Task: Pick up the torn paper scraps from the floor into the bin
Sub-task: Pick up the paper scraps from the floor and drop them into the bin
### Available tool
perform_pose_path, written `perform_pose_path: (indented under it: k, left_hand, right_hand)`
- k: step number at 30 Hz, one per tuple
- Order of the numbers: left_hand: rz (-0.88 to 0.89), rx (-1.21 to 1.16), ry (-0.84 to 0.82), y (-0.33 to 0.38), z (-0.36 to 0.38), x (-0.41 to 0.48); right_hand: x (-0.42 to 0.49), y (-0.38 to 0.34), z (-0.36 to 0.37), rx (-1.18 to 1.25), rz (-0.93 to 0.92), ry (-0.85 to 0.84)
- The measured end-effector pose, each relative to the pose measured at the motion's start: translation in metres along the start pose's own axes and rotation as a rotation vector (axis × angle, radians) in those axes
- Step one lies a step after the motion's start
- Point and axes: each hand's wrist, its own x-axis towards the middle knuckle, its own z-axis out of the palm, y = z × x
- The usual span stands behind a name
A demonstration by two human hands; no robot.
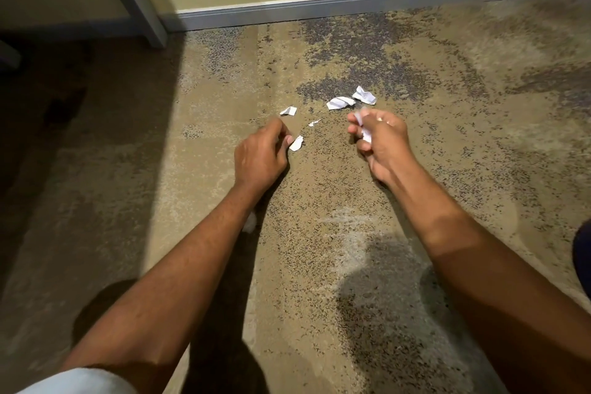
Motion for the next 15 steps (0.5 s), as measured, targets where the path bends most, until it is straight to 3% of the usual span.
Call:
perform_pose_path:
  k: [3, 6, 9, 12, 15]
  left_hand:
    - [-0.025, 0.076, 0.004, 0.004, 0.003, 0.0]
    - [-0.143, -0.023, 0.044, 0.006, 0.001, -0.001]
    - [-0.255, -0.145, 0.094, 0.008, -0.004, 0.002]
    - [-0.228, -0.097, 0.106, 0.01, -0.003, 0.001]
    - [-0.186, -0.029, 0.117, 0.008, 0.001, -0.001]
  right_hand:
    - [-0.006, 0.007, 0.014, -0.122, 0.032, -0.066]
    - [-0.014, 0.016, 0.036, -0.411, -0.052, -0.067]
    - [-0.021, 0.03, 0.052, -0.774, -0.237, -0.146]
    - [-0.029, 0.04, 0.057, -1.167, -0.472, -0.208]
    - [-0.028, 0.046, 0.058, -1.31, -0.678, -0.198]
